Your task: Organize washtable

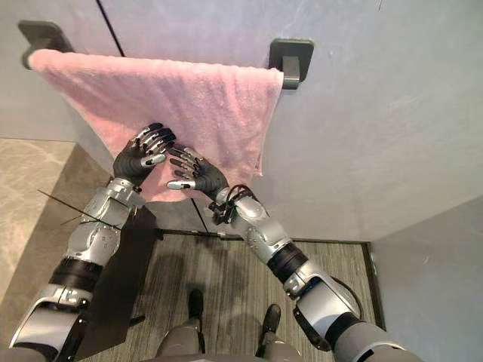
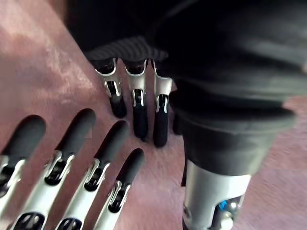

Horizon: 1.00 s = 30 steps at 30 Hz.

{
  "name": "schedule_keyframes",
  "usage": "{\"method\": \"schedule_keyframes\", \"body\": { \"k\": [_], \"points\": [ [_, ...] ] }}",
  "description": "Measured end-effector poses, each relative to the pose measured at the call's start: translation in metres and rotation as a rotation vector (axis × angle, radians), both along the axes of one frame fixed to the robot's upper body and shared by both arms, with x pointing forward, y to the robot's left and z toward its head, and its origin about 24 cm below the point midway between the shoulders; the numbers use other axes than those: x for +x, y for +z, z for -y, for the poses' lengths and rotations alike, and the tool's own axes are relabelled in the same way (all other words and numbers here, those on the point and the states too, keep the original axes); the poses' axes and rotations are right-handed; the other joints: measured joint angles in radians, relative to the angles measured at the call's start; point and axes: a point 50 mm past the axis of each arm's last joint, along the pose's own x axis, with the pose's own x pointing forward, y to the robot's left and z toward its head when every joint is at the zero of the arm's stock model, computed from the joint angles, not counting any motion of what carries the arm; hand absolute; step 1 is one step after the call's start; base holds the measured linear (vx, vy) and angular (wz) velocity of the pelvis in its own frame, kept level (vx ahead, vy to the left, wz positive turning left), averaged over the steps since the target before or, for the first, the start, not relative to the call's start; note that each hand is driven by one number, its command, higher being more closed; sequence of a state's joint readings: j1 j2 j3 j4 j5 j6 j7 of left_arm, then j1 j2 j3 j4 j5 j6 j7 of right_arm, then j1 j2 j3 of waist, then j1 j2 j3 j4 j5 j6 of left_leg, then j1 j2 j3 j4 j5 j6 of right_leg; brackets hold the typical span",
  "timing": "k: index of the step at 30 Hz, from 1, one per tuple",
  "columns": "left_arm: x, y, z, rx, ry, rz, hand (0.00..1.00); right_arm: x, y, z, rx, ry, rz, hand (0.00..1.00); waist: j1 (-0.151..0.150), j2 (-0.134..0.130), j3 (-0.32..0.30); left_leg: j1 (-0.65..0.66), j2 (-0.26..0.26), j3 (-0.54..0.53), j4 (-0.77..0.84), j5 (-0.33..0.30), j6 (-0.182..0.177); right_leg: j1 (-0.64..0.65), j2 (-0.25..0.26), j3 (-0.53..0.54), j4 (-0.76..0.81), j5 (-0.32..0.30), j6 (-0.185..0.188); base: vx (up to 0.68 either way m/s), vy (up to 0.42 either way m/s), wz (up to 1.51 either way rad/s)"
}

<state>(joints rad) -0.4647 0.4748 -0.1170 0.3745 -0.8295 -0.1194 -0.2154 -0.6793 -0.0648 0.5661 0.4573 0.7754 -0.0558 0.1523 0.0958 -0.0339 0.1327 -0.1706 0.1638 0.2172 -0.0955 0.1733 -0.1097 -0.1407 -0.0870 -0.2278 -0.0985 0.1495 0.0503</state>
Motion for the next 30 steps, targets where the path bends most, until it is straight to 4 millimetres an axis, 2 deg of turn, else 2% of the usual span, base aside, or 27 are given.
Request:
{"method": "schedule_keyframes", "body": {
  "k": [3, 4, 5, 6, 7, 8, 9, 12, 15, 18, 19, 20, 22, 23, 26, 30],
  "points": [
    [-0.002, -0.013, -0.005, 0.028, 0.020, -0.050, 0.00, -0.001, -0.016, 0.014, -0.014, -0.036, -0.044, 0.00, -0.005, 0.000, 0.000, 0.011, 0.003, 0.021, 0.000, 0.000, 0.000, 0.000, 0.001, 0.018, 0.000, 0.001, -0.001, 0.01, 0.005, -0.18],
    [-0.008, -0.024, -0.010, 0.047, 0.037, -0.080, 0.00, -0.006, -0.033, 0.026, -0.030, -0.064, -0.098, 0.00, -0.010, 0.000, 0.000, 0.022, 0.006, 0.034, 0.000, -0.001, -0.001, 0.005, 0.004, 0.029, 0.000, 0.001, -0.002, 0.00, 0.000, -0.18],
    [-0.011, -0.030, -0.012, 0.051, 0.046, -0.099, 0.00, -0.009, -0.042, 0.033, -0.041, -0.076, -0.126, 0.00, -0.014, 0.000, 0.000, 0.028, 0.007, 0.036, -0.001, -0.002, -0.002, 0.008, 0.005, 0.032, 0.000, 0.001, -0.002, 0.00, -0.001, -0.17],
    [-0.021, -0.045, -0.019, 0.035, 0.073, -0.146, 0.00, -0.015, -0.061, 0.050, -0.049, -0.116, -0.193, 0.00, -0.025, 0.000, 0.000, 0.038, 0.010, 0.038, -0.001, -0.005, -0.005, 0.016, 0.007, 0.036, 0.000, 0.001, -0.002, 0.00, -0.001, -0.10],
    [-0.026, -0.053, -0.022, 0.021, 0.091, -0.171, 0.00, -0.018, -0.070, 0.061, -0.046, -0.143, -0.222, 0.00, -0.027, 0.000, 0.000, 0.042, 0.011, 0.040, -0.002, -0.008, -0.006, 0.018, 0.009, 0.038, 0.000, 0.001, -0.002, -0.02, -0.001, -0.18],
    [-0.043, -0.077, -0.029, -0.017, 0.140, -0.244, 0.00, -0.029, -0.090, 0.092, -0.030, -0.238, -0.291, 0.00, -0.029, 0.000, 0.000, 0.050, 0.012, 0.049, -0.006, -0.012, -0.007, 0.019, 0.012, 0.040, 0.000, 0.000, -0.001, -0.03, -0.002, -0.17],
    [-0.050, -0.086, -0.032, -0.030, 0.159, -0.275, 0.00, -0.034, -0.098, 0.105, -0.023, -0.283, -0.319, 0.00, -0.030, 0.000, 0.000, 0.052, 0.012, 0.051, -0.007, -0.012, -0.007, 0.020, 0.014, 0.041, 0.000, -0.002, 0.001, -0.03, -0.002, -0.18],
    [-0.093, -0.135, -0.037, -0.129, 0.236, -0.435, 0.00, -0.063, -0.134, 0.168, -0.015, -0.528, -0.453, 0.00, -0.033, 0.001, -0.001, 0.070, 0.012, 0.057, -0.007, -0.030, -0.008, 0.036, 0.014, 0.043, 0.000, -0.017, 0.006, 0.00, 0.000, -0.02],
    [-0.122, -0.157, -0.042, -0.218, 0.327, -0.502, 0.00, -0.082, -0.146, 0.195, 0.047, -0.672, -0.513, 0.00, -0.033, 0.003, -0.002, 0.070, 0.009, 0.056, -0.007, -0.033, -0.008, 0.037, 0.011, 0.042, -0.001, -0.017, 0.006, -0.01, 0.006, 0.03],
    [-0.151, -0.173, -0.052, -0.300, 0.441, -0.547, 0.00, -0.107, -0.159, 0.207, 0.108, -0.784, -0.566, 0.00, -0.032, 0.013, -0.016, 0.069, 0.004, 0.046, -0.007, -0.035, -0.006, 0.043, 0.001, 0.033, -0.004, -0.020, 0.010, 0.02, 0.014, 0.11],
    [-0.164, -0.180, -0.055, -0.334, 0.493, -0.565, 0.00, -0.117, -0.165, 0.217, 0.127, -0.854, -0.592, 0.00, -0.032, 0.022, -0.028, 0.071, -0.001, 0.039, -0.007, -0.038, -0.004, 0.049, -0.002, 0.026, -0.004, -0.024, 0.015, 0.04, 0.013, 0.17],
    [-0.169, -0.182, -0.056, -0.347, 0.512, -0.571, 0.00, -0.122, -0.166, 0.221, 0.134, -0.885, -0.599, 0.00, -0.033, 0.026, -0.032, 0.072, -0.004, 0.035, -0.007, -0.039, -0.003, 0.053, -0.003, 0.021, -0.004, -0.026, 0.018, 0.05, 0.009, 0.20],
    [-0.192, -0.192, -0.062, -0.398, 0.616, -0.601, 0.00, -0.140, -0.172, 0.244, 0.151, -1.049, -0.621, 0.00, -0.033, 0.043, -0.052, 0.093, -0.018, 0.031, -0.007, -0.046, 0.008, 0.078, -0.016, 0.011, -0.004, -0.034, 0.029, 0.07, 0.025, 0.15],
    [-0.198, -0.194, -0.062, -0.409, 0.638, -0.609, 0.00, -0.143, -0.173, 0.248, 0.156, -1.079, -0.626, 0.00, -0.031, 0.045, -0.056, 0.104, -0.022, 0.031, -0.007, -0.049, 0.009, 0.091, -0.020, 0.010, -0.004, -0.036, 0.032, 0.06, 0.025, 0.07],
    [-0.211, -0.201, -0.058, -0.428, 0.675, -0.651, 0.00, -0.151, -0.175, 0.252, 0.169, -1.152, -0.645, 0.00, -0.029, 0.046, -0.072, 0.133, -0.027, 0.033, -0.007, -0.056, 0.008, 0.120, -0.029, 0.007, -0.004, -0.042, 0.045, 0.06, 0.017, 0.03],
    [-0.215, -0.213, -0.027, -0.448, 0.619, -0.723, 0.00, -0.153, -0.176, 0.237, 0.204, -1.167, -0.655, 0.00, -0.030, 0.043, -0.105, 0.140, -0.035, 0.034, -0.008, -0.066, 0.014, 0.128, -0.038, 0.006, -0.001, -0.049, 0.045, 0.03, 0.004, 0.01]
  ]
}}
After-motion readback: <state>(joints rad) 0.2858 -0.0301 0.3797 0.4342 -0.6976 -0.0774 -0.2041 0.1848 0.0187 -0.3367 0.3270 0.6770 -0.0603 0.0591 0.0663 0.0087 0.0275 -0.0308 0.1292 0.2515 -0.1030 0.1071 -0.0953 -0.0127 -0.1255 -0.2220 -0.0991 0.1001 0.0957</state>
